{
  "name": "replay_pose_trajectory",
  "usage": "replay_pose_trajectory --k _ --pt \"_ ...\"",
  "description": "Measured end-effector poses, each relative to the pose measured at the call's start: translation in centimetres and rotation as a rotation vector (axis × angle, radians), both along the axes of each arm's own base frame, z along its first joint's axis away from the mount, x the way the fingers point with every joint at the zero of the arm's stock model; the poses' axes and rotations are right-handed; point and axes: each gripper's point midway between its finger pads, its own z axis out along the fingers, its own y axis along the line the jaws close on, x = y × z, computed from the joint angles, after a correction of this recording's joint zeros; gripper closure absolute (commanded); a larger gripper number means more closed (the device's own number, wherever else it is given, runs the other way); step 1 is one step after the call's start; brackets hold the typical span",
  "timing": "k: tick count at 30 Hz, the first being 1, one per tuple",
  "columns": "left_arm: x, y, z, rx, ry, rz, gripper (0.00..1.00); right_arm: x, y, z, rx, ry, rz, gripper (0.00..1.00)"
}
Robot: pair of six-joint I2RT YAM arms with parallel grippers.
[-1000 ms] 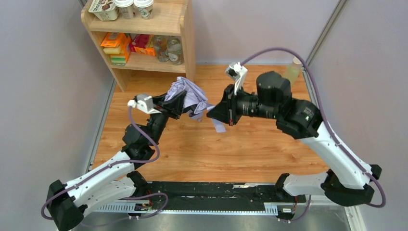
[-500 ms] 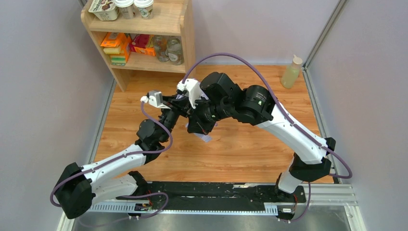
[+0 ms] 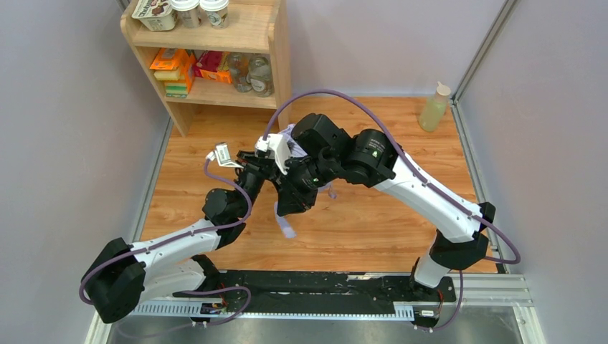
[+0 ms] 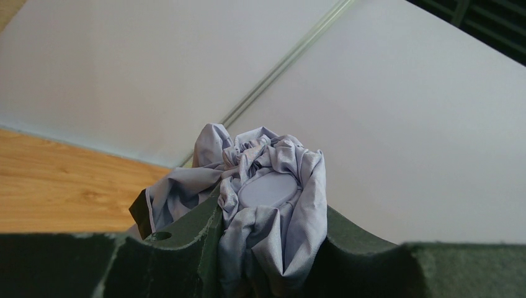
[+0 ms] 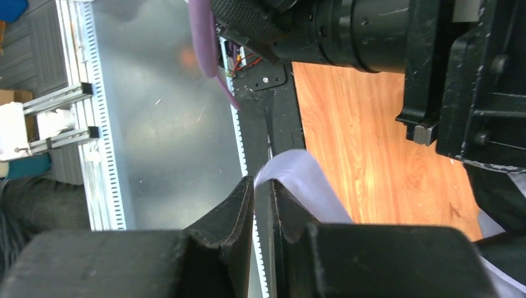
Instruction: Put away the umbrella
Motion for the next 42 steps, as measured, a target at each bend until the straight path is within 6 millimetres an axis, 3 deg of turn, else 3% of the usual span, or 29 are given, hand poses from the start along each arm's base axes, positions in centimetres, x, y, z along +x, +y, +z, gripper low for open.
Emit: replay_pose_trajectory --k 2,4,7,9,12,15,20,25,29,32,34,36,42 --pt "-0.3 0.0 0.5 -0.020 -0.011 -0.017 1.00 -0.5 -0.1 0.0 0.001 0.016 0.020 0.60" --pt "-0.6 0.0 1.1 -0.044 -0.026 -0.033 1.00 -0.8 -0.3 0.2 0.001 0.031 0.030 0.54" --pt "-0.9 0.1 1.7 -0.082 -0.034 -0.049 1.00 -0.9 -0.5 0.9 0.008 0.035 0.017 0.28" --pt "-0.8 0.0 1.6 -0.102 -0.023 -0.063 1.00 -0.7 -0.6 2.0 0.034 0.027 -0.018 0.24" --pt "-0.4 -0.6 0.8 -0.122 0.016 -0.084 1.00 -0.5 -1.3 3.3 0.082 0.008 -0.076 0.10" --pt "-0.1 -0.8 0.3 -0.140 0.051 -0.098 1.00 -0.6 -3.2 4.6 0.144 -0.020 -0.145 0.00" --pt "-0.3 -0.8 1.4 -0.188 0.053 -0.120 1.00 0.1 -7.6 7.1 0.308 -0.106 -0.327 0.00" --pt "-0.6 -0.5 3.0 -0.234 0.036 -0.137 1.00 3.9 -13.4 7.8 0.454 -0.154 -0.702 0.00" --pt "-1.1 -0.1 4.0 -0.264 0.019 -0.146 1.00 7.4 -18.3 5.6 0.526 -0.097 -1.047 0.00" --pt "-1.4 0.4 4.7 -0.293 0.014 -0.149 1.00 8.8 -20.3 2.7 0.560 0.011 -1.224 0.00" --pt "-1.5 0.7 5.0 -0.309 0.012 -0.147 1.00 9.2 -20.3 0.4 0.572 0.137 -1.292 0.00" --pt "-1.6 1.0 5.3 -0.325 0.012 -0.147 1.00 9.3 -19.0 -1.2 0.587 0.279 -1.300 0.00" --pt "-1.8 1.7 6.0 -0.359 0.005 -0.140 1.00 8.8 -11.5 -6.3 0.583 0.934 -1.154 0.00"
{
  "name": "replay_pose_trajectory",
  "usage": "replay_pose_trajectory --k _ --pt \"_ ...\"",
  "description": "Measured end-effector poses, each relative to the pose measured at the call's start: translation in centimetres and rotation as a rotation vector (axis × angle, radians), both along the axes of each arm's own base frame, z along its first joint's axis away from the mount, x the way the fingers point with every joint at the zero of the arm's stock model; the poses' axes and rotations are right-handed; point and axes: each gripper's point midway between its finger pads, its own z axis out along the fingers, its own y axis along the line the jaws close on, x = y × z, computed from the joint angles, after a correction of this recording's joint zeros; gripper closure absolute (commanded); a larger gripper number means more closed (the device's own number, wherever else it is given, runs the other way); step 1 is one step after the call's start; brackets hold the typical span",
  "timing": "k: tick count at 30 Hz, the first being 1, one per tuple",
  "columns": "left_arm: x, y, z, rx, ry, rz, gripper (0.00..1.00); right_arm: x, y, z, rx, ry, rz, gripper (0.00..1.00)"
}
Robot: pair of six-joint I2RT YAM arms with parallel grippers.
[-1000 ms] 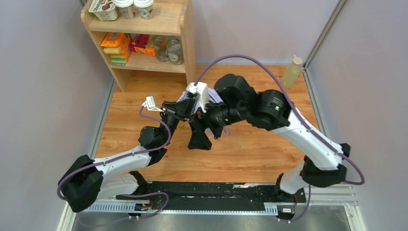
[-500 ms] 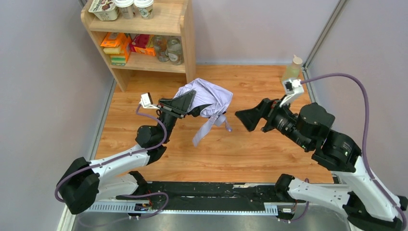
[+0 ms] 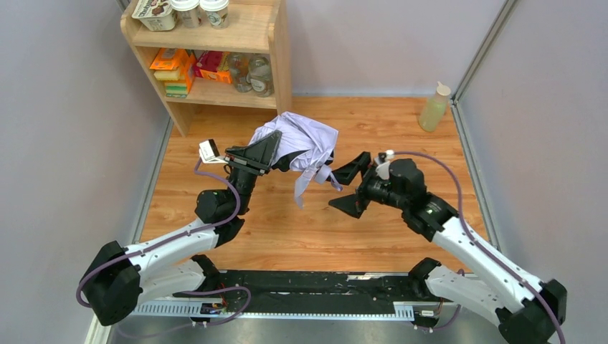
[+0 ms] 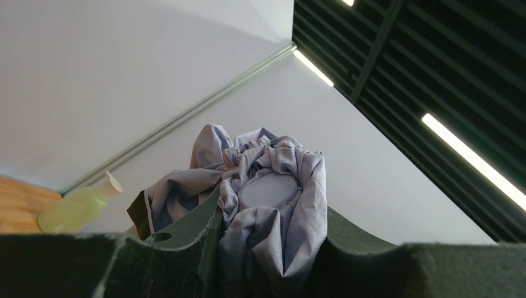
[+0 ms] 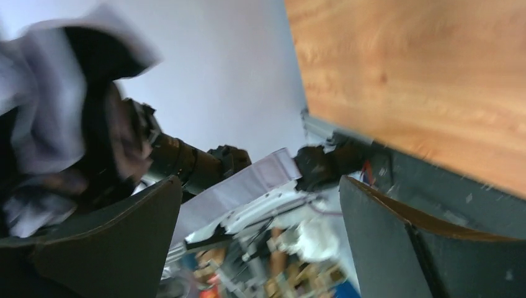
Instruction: Put away the umbrella
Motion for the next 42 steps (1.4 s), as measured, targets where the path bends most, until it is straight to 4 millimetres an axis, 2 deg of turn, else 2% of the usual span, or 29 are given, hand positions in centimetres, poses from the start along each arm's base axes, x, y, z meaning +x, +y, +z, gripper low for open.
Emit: replay_pose_trajectory --k 2,4,8,15,20,24,27,31,35,37,39,42 --pt "-0.1 0.1 0.1 -0.009 -0.001 0.000 1.00 -0.3 1.7 -1.6 0.071 0.145 0.049 0.00" --pt "-0.1 0.1 0.2 -0.011 0.000 -0.002 1.00 -0.8 2.7 -1.8 0.135 0.229 0.076 0.00" --pt "0.0 0.3 0.2 -0.018 0.003 0.001 1.00 -2.4 4.7 0.4 0.272 0.300 0.143 0.00" --pt "-0.3 0.9 1.5 -0.030 -0.029 0.029 1.00 -5.3 7.5 2.3 0.365 0.327 0.250 0.00" --pt "0.0 0.7 2.2 -0.036 -0.037 0.031 1.00 -5.4 8.6 2.7 0.397 0.316 0.260 0.00" --pt "0.2 0.4 2.7 -0.050 -0.036 0.021 1.00 -4.5 9.9 1.6 0.404 0.315 0.250 0.02" --pt "0.3 0.3 2.7 -0.057 -0.030 0.012 1.00 -3.9 10.3 1.2 0.407 0.314 0.233 0.07" --pt "0.3 0.2 2.7 -0.063 -0.026 0.007 1.00 -3.1 10.4 1.6 0.431 0.294 0.203 0.13" --pt "0.3 0.3 2.7 -0.063 -0.026 0.007 1.00 -2.7 10.2 1.9 0.441 0.283 0.170 0.02" --pt "0.3 0.3 2.7 -0.063 -0.025 0.009 1.00 -3.0 10.0 1.9 0.433 0.289 0.161 0.02" --pt "0.4 0.3 2.7 -0.062 -0.025 0.013 1.00 -3.1 9.4 2.3 0.433 0.286 0.146 0.04" --pt "0.5 0.3 2.5 -0.057 -0.023 0.019 1.00 -3.2 8.8 3.2 0.450 0.270 0.133 0.12"
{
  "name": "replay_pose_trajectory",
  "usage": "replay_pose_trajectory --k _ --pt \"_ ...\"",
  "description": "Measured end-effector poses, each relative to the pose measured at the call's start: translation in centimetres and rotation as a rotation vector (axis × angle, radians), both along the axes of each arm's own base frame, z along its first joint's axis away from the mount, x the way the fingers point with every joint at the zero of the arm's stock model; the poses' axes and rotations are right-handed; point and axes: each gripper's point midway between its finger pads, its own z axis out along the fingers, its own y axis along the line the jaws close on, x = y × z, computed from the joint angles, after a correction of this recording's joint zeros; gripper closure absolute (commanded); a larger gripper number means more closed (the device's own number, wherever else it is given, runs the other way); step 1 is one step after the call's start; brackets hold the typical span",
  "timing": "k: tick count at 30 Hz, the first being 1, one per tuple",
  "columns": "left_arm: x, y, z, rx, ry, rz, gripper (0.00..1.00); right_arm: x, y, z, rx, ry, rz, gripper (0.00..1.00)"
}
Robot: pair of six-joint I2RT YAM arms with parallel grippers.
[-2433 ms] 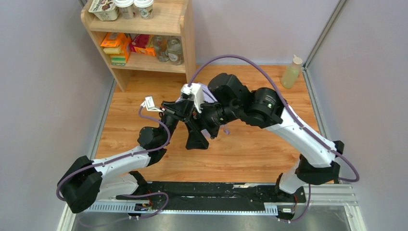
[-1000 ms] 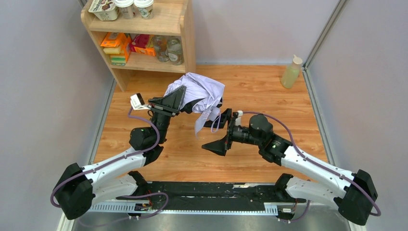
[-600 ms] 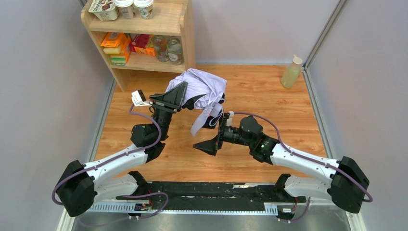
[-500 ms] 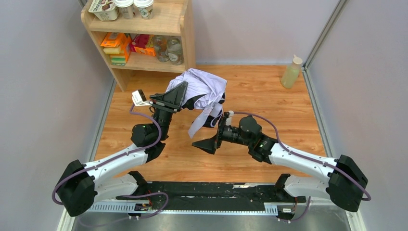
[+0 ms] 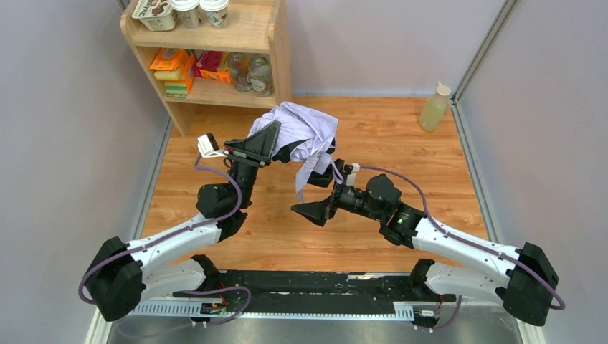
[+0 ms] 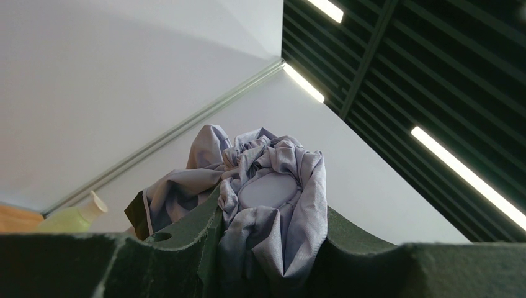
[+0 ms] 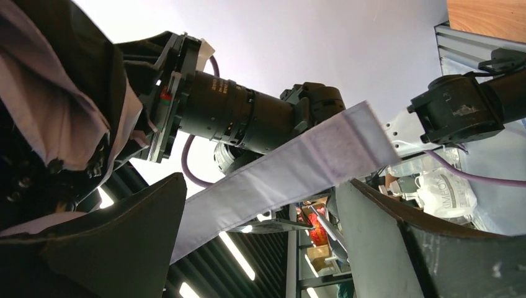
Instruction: Put away the umbrella
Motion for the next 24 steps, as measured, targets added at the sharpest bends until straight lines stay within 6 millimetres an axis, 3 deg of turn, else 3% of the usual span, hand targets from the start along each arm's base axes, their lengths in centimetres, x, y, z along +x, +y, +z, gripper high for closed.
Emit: replay_pose_trajectory --k 5,8,12,18,22,24 --pt "0.9 -0.9 -0.8 0.019 0.021 -0.003 1.00 0.3 -0.3 0.3 0.008 -0.005 -0.026 0.22" --pt "1.4 -1.5 -1.1 0.031 0.033 -0.004 1.00 0.6 -0.2 0.3 0.008 -0.004 -0.041 0.40" --pt "1.7 -1.9 -0.8 0.033 0.031 -0.009 1.00 1.1 0.0 0.0 0.008 -0.003 -0.059 0.46" --pt "1.9 -2.2 -0.7 0.023 0.035 -0.020 1.00 1.7 0.4 -1.4 0.004 0.000 -0.077 0.70" --pt "2.0 -2.3 -0.9 0.004 0.052 -0.042 1.00 2.3 0.7 -2.1 0.011 -0.005 -0.090 0.71" --pt "2.0 -2.4 -0.9 -0.005 0.058 -0.051 1.00 2.8 0.9 -2.1 0.021 -0.012 -0.098 0.50"
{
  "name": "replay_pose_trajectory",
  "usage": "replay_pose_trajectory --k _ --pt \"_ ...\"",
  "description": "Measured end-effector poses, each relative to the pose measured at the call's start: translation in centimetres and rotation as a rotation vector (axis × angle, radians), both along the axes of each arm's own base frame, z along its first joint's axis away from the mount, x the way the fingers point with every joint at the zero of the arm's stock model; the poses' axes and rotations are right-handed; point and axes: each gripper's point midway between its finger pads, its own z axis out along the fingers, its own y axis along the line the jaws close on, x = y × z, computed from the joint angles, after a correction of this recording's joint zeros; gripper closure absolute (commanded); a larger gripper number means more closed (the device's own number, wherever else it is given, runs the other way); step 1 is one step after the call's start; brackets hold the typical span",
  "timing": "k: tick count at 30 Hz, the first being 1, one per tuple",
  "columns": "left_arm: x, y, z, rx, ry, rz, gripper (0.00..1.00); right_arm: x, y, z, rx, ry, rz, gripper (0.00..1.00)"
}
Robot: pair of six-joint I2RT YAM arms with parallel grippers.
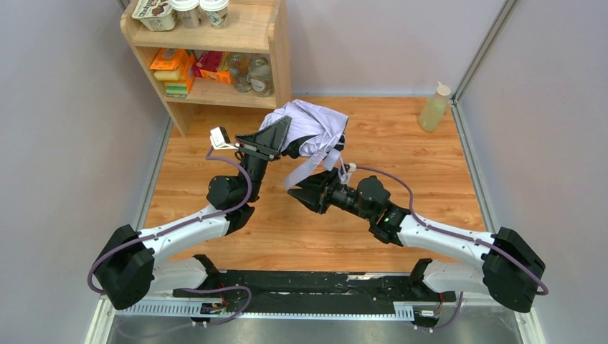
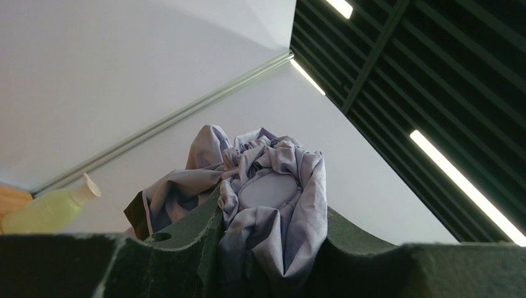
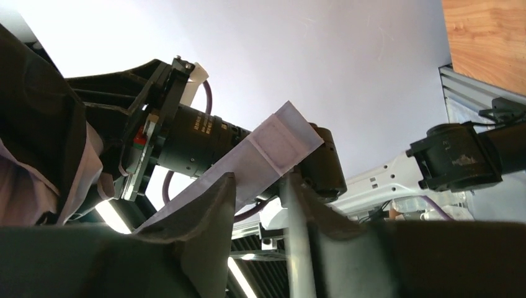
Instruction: Put away the umbrella
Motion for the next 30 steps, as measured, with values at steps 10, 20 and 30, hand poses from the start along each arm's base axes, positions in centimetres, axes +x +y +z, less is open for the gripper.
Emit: replay_pose_trajectory --k 10,20,30 --pt "0.0 0.1 0.1 -0.020 0.009 -0.014 1.00 0.5 0.1 1.0 0.050 -0.034 -0.005 0.33" --pt "-0.2 0.1 0.2 -0.050 0.021 -0.039 1.00 0.4 -0.2 1.8 0.070 -0.049 -0.009 0.50" --pt "-0.2 0.0 -0.4 -0.063 0.040 -0.061 1.00 1.1 0.2 1.9 0.098 -0.067 -0.027 0.82"
